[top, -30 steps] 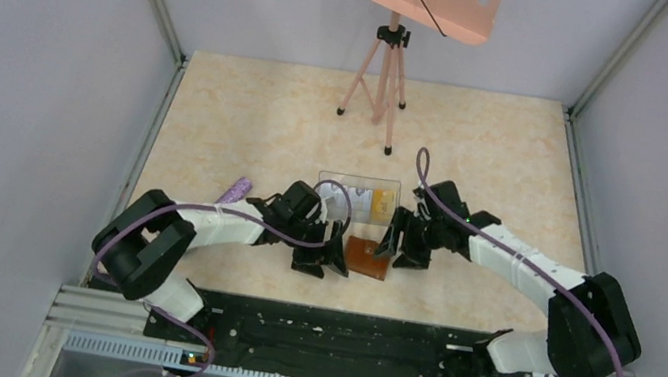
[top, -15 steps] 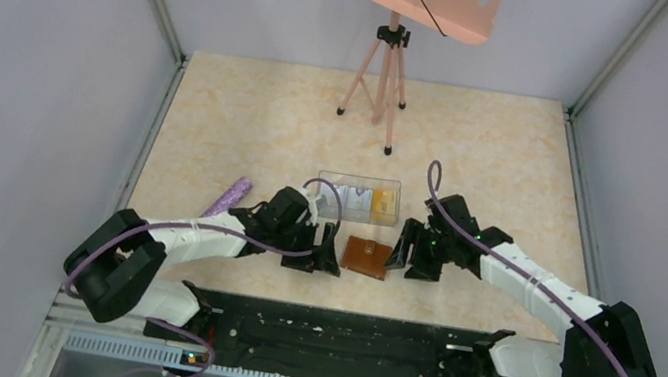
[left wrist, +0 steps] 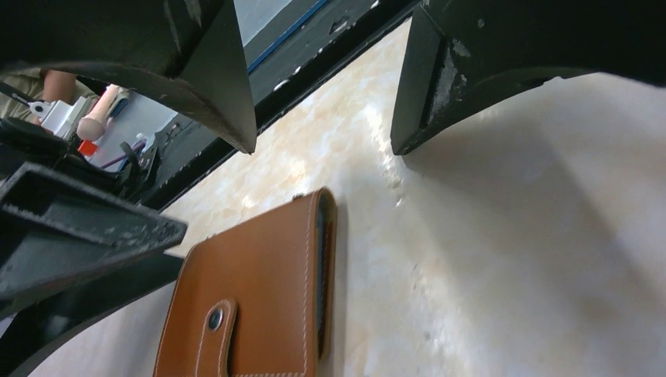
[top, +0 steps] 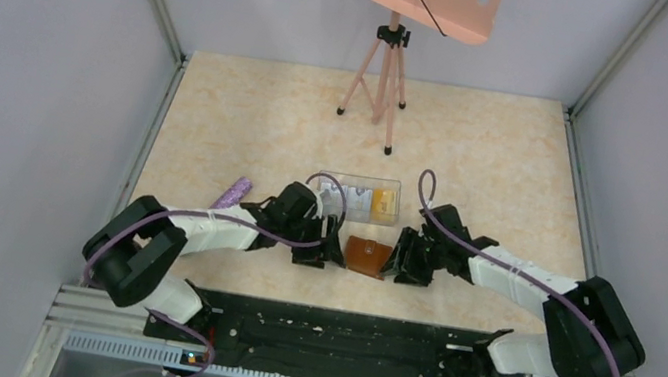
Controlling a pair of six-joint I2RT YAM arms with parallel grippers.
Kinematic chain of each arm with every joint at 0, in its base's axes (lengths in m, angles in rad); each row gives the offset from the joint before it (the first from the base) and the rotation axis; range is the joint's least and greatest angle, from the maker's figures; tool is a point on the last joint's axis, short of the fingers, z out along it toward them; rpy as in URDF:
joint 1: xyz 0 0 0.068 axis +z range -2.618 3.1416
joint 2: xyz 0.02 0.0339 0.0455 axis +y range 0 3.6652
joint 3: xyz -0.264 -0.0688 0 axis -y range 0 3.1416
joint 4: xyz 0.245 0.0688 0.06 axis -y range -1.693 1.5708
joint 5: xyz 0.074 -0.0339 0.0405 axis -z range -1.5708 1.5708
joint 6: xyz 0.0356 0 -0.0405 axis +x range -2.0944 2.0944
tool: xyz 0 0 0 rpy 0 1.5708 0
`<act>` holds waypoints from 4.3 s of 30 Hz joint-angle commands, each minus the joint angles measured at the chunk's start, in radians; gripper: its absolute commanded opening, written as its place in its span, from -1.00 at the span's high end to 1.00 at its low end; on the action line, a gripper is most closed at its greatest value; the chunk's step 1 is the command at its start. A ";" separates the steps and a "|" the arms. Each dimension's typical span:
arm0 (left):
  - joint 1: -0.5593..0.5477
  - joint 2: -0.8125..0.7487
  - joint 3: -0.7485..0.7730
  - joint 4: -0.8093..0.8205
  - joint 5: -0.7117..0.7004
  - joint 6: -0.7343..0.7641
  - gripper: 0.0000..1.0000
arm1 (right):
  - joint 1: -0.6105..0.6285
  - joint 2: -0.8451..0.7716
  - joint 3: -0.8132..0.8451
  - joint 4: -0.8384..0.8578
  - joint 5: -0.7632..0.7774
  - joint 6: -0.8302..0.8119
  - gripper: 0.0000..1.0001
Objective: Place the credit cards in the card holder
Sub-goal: Pick up the card holder from the center of the board.
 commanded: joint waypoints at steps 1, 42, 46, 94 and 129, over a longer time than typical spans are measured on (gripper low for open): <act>0.003 0.099 0.078 -0.012 -0.023 0.019 -0.37 | 0.011 0.097 0.034 0.124 -0.042 0.002 0.01; 0.003 0.121 0.192 0.178 0.300 -0.096 0.21 | -0.010 0.057 0.194 0.125 -0.354 -0.073 0.37; 0.003 0.129 0.185 0.199 0.334 -0.116 0.47 | -0.011 0.038 0.209 0.071 -0.357 -0.104 0.36; 0.003 -0.398 0.152 0.230 -0.162 -0.328 1.00 | -0.188 -0.091 0.041 0.880 -0.629 0.601 0.19; 0.140 -0.029 0.528 -0.258 0.657 0.254 -0.89 | -0.132 -0.035 0.504 -0.428 -0.853 -0.543 1.00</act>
